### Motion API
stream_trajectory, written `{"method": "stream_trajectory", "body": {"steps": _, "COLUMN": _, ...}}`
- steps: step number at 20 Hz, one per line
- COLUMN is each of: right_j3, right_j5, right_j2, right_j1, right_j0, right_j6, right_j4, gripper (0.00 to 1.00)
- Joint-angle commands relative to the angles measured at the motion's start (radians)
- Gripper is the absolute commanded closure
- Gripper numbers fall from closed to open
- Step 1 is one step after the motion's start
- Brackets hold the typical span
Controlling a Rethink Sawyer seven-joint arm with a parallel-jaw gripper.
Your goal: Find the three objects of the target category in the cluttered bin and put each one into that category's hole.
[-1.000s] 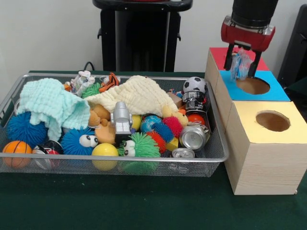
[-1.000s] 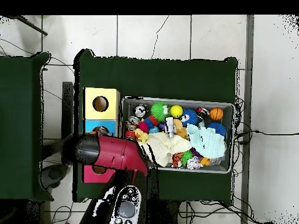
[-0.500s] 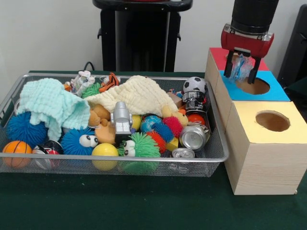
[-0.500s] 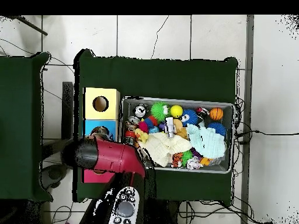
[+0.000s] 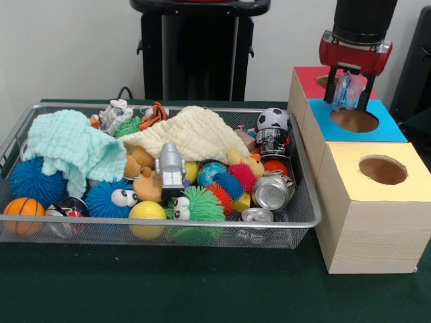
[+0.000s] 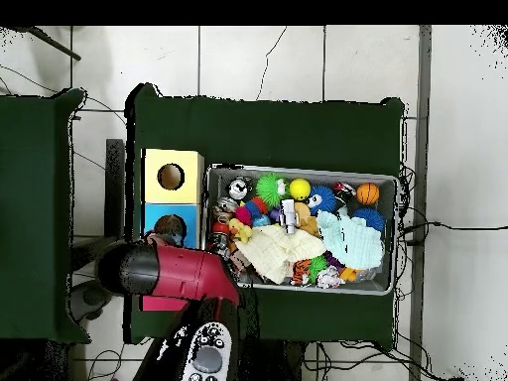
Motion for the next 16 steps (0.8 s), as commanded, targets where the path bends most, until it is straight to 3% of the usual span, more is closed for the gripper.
{"method": "stream_trajectory", "body": {"steps": 1, "right_j3": 0.056, "right_j5": 0.121, "right_j2": 0.106, "right_j1": 0.005, "right_j0": -0.029, "right_j6": 0.143, "right_j4": 0.034, "gripper": 0.00}}
{"method": "stream_trajectory", "body": {"steps": 7, "right_j3": 0.019, "right_j5": 0.140, "right_j2": 0.106, "right_j1": 0.017, "right_j0": -0.045, "right_j6": 0.143, "right_j4": 0.031, "gripper": 0.00}}
{"method": "stream_trajectory", "body": {"steps": 16, "right_j3": -0.067, "right_j5": 0.256, "right_j2": 0.080, "right_j1": -0.002, "right_j0": -0.077, "right_j6": 0.129, "right_j4": 0.005, "gripper": 0.00}}
